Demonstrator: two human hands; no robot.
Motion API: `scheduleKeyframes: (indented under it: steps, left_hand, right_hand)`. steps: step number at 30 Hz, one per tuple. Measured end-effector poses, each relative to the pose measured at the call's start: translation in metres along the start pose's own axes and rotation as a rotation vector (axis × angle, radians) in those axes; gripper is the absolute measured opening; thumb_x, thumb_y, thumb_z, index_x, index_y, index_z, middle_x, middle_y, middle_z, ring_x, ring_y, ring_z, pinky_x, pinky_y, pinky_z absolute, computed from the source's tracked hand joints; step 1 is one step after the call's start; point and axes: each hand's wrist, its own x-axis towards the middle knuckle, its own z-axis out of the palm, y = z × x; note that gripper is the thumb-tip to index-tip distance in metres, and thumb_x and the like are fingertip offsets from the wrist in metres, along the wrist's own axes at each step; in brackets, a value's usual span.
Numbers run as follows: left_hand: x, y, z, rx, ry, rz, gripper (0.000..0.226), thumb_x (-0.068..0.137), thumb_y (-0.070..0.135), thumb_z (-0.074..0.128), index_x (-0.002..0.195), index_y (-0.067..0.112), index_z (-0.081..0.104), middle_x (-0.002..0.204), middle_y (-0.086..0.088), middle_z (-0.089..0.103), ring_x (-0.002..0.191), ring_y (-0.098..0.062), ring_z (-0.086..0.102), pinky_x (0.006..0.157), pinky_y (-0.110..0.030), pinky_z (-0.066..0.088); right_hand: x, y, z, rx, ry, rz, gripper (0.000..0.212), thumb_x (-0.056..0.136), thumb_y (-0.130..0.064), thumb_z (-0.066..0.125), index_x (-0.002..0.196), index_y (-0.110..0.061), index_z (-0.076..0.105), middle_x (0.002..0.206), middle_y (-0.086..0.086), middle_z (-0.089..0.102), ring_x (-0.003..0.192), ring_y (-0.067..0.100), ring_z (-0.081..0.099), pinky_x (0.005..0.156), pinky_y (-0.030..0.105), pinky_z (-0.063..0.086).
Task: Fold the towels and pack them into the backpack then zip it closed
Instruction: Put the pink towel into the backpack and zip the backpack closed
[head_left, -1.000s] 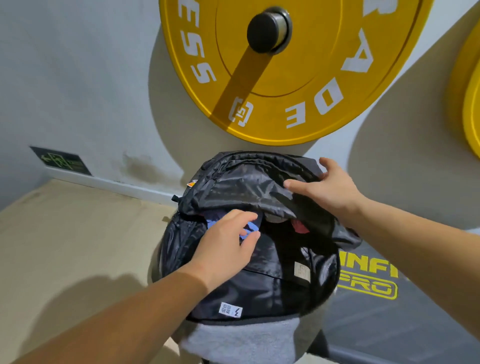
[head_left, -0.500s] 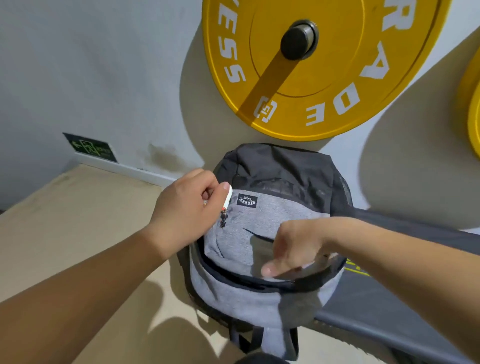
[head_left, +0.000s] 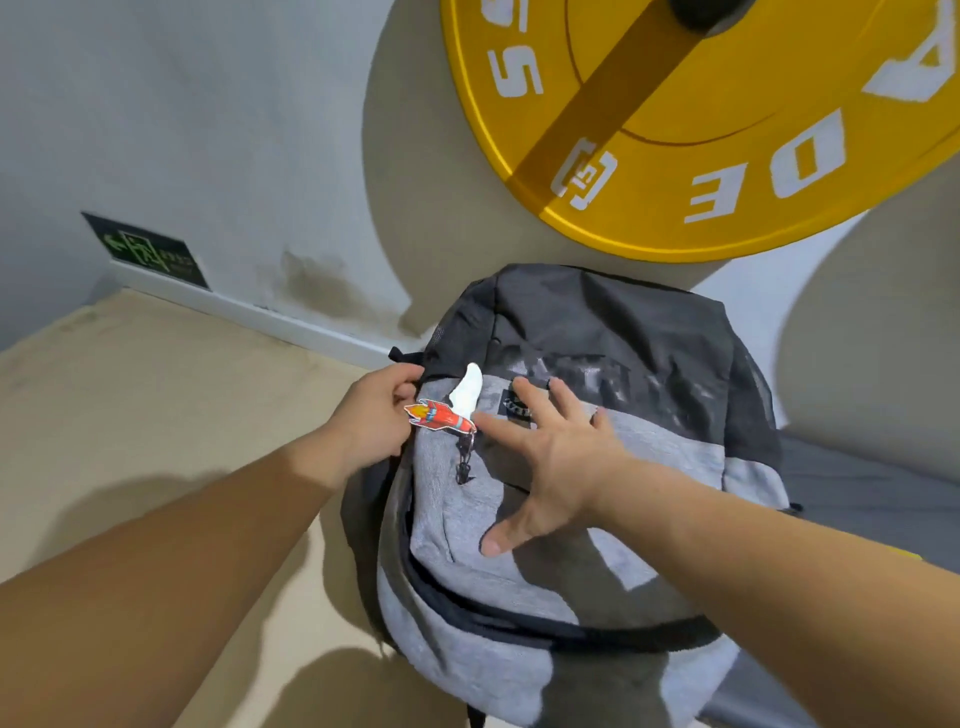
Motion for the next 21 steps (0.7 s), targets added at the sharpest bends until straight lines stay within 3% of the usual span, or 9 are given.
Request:
scheduleKeyframes:
  steps: [3,6,9,12,16,19,21]
  left_hand:
    - [0.007,-0.008,0.010,0.060,0.013,0.020,0.015,0.083,0.010,0.068,0.091,0.022,0.072,0.082,0.000,0.070,0.061,-0.016,0.060,0.057,-0.035,0.053]
    - [0.000,-0.004,0.018,0.077,0.027,0.027,0.012,0.079,0.007,0.069,0.068,0.011,0.066,0.061,0.002,0.060,0.053,-0.014,0.052,0.058,-0.027,0.048]
    - [-0.008,-0.001,0.025,0.045,0.040,0.108,0.015,0.087,0.006,0.063,0.073,0.003,0.057,0.061,-0.001,0.045,0.057,-0.009,0.034,0.056,-0.026,0.031]
    - [-0.007,-0.006,0.024,0.069,0.044,0.126,0.018,0.088,0.007,0.057,0.071,0.003,0.056,0.064,-0.009,0.050,0.061,-0.013,0.039,0.061,-0.028,0.032]
    - [-0.004,0.004,0.021,0.196,0.035,0.071,0.024,0.083,0.004,0.059,0.060,0.002,0.053,0.057,-0.003,0.042,0.060,-0.017,0.034,0.058,-0.028,0.031]
    - [-0.002,0.010,0.007,0.175,0.002,-0.002,0.016,0.090,0.008,0.055,0.075,0.005,0.062,0.065,-0.007,0.061,0.057,-0.020,0.055,0.055,-0.024,0.043]
    - [-0.010,0.010,-0.005,0.202,-0.053,0.007,0.011,0.097,0.010,0.049,0.089,0.010,0.057,0.073,-0.011,0.066,0.056,-0.022,0.064,0.051,-0.026,0.049]
  right_hand:
    - [0.011,-0.003,0.002,-0.059,-0.015,0.043,0.132,0.042,-0.088,0.076,0.150,-0.059,0.008,0.156,-0.003,0.009,0.147,0.038,0.005,0.110,0.068,0.033]
    - [0.016,0.001,0.003,-0.026,-0.021,0.066,0.127,0.039,-0.091,0.073,0.149,-0.058,0.018,0.140,-0.004,0.016,0.137,0.034,0.015,0.106,0.060,0.042]
    - [0.018,0.007,0.001,0.100,-0.015,0.072,0.116,0.041,-0.091,0.072,0.144,-0.060,0.028,0.133,-0.009,0.017,0.133,0.029,0.016,0.109,0.056,0.041]
    - [0.016,0.010,-0.001,0.190,-0.031,0.070,0.108,0.046,-0.089,0.072,0.143,-0.059,0.035,0.141,-0.013,0.018,0.137,0.026,0.012,0.116,0.054,0.034]
    - [0.008,0.007,0.005,0.259,-0.025,0.087,0.098,0.053,-0.092,0.065,0.141,-0.059,0.038,0.143,-0.015,0.019,0.139,0.022,0.008,0.118,0.053,0.028]
    - [0.003,0.006,0.001,0.325,-0.003,0.107,0.089,0.062,-0.093,0.056,0.140,-0.053,0.045,0.143,-0.012,0.025,0.141,0.022,0.012,0.119,0.052,0.027]
    - [0.002,0.004,-0.001,0.290,0.031,0.137,0.082,0.072,-0.091,0.048,0.141,-0.048,0.045,0.144,-0.010,0.030,0.141,0.024,0.020,0.118,0.052,0.027]
